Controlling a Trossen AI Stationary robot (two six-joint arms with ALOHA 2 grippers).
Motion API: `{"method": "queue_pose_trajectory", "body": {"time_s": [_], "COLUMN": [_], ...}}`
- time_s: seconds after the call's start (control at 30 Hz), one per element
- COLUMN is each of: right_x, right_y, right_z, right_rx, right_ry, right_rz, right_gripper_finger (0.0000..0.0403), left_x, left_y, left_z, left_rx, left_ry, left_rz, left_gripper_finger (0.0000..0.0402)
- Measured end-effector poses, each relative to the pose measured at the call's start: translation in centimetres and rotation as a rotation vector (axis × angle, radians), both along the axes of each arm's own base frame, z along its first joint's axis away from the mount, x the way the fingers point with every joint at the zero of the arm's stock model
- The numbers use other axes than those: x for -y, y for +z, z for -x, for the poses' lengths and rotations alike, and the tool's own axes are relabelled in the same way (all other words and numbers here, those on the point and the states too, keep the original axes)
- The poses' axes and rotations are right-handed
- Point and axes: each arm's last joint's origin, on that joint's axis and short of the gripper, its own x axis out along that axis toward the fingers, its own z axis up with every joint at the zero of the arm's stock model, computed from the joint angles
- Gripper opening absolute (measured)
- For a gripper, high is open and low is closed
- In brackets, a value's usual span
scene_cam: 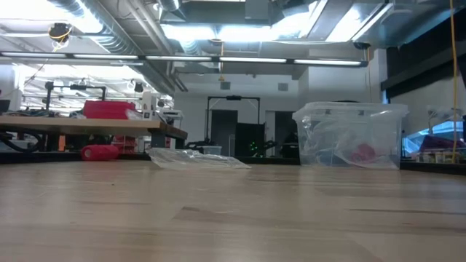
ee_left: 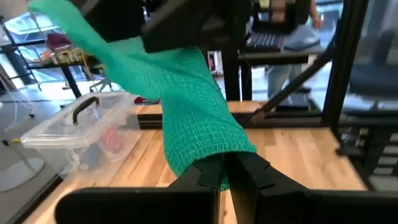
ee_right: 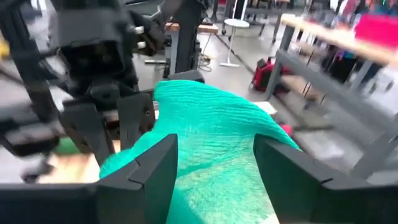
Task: Roll bandage
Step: Roll the green bandage
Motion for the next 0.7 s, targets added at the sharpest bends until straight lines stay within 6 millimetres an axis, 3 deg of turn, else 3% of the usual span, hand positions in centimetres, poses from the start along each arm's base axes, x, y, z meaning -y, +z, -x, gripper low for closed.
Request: {"method": "queue_pose_trajectory", "body": {"time_s": [0.17,0.4,0.7], "right_x": [-0.13,-0.3,-0.47], "right_y": [-0.26,-0.5,-0.65], "right_z": [0.03,0.08,0.1], "right_rx": [0.011,-0.012,-0.031], "right_ry": [0.016,0.056,0.092], "right_rz": [-0.234,-0.332,-0.436], "right_gripper_finger": [0.0209,0.0202,0.0202], "left_x": [0.04,-0.07,0.0], "left_y": [-0.12,-0.42,-0.88], "left_z": [0.08,0.18,0.55], "left_rx": [-0.037,-0.088,-0.217], "left_ry": [-0.006,0.018,0.042], "left_rz": [-0.143,-0.264,-0.617], "left_gripper_finger": [0.0008,0.0008,0.0008]}}
